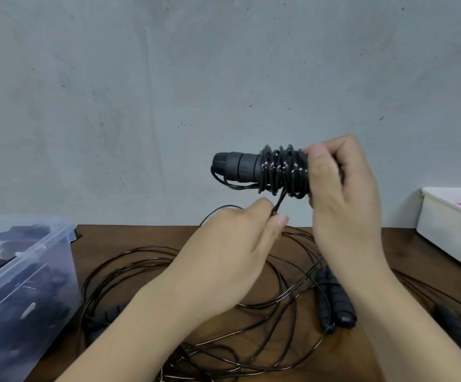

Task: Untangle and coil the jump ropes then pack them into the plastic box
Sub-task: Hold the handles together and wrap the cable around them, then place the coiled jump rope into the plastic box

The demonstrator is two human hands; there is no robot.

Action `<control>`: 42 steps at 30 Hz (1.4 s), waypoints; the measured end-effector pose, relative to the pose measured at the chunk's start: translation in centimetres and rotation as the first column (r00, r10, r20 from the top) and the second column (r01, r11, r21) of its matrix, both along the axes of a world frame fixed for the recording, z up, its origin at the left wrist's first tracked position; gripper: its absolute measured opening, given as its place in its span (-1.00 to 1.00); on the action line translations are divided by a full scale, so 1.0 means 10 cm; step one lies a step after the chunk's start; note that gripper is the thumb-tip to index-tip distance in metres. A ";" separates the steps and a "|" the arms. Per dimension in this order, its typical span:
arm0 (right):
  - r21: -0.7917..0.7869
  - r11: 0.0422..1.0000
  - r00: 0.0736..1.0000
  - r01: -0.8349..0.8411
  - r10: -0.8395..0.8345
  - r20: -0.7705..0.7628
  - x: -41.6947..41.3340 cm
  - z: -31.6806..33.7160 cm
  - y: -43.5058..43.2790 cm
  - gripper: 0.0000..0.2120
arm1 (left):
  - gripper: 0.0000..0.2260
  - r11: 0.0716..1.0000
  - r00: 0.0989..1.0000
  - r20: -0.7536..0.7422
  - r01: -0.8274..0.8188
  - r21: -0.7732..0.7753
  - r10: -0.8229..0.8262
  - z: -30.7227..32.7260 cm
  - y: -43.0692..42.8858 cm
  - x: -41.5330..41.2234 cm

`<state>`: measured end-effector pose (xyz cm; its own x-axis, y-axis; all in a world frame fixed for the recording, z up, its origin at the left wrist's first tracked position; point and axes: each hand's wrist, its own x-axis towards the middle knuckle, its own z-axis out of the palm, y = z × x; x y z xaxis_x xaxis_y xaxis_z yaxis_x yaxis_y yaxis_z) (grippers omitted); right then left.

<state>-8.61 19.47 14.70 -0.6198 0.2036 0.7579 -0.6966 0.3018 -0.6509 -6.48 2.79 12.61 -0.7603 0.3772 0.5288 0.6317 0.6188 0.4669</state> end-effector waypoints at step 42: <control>0.538 0.828 0.975 -0.155 0.216 -0.052 0.62 -0.88 -1.16 -0.39 | -0.68 0.782 0.889 0.295 -0.451 0.430 0.350 0.27 -1.00 0.80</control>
